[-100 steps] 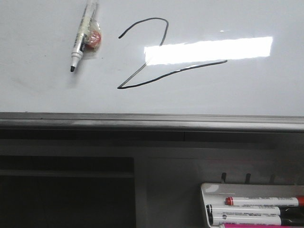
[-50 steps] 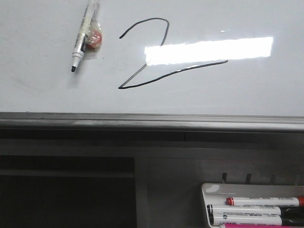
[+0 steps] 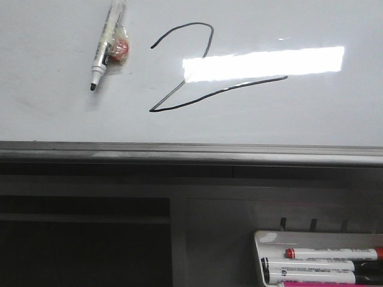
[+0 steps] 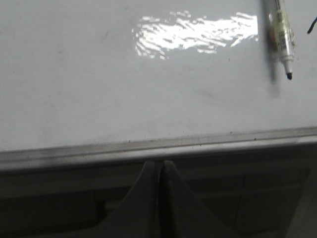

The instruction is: Write number 2 on whiteboard

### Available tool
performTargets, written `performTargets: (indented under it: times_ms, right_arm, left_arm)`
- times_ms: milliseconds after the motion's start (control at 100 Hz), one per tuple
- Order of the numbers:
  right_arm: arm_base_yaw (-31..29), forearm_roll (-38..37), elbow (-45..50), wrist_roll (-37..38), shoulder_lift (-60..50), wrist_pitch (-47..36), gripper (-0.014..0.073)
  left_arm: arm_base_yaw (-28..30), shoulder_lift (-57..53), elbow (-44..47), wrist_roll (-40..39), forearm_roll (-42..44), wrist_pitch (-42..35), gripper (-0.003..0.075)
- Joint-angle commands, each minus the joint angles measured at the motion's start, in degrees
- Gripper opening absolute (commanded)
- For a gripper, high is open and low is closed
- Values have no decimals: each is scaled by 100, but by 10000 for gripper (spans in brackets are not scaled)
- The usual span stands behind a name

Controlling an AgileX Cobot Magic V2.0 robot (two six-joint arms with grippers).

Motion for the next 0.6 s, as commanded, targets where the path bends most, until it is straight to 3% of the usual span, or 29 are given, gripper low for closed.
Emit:
performTargets:
  times_ms: [0,70,590]
  right_arm:
    - [-47,114,-153,4,60,-365,-71]
    - [-47,114,-153,4,60,-365,-71]
    - [-47,114,-153,4,60,-365,-71]
  left_arm:
    - [8,-144,69,-142,-154,34,-20]
    - [8,-144,69,-142,-476,365,-20]
    - [8,-144,69,-156,-476,336,-20]
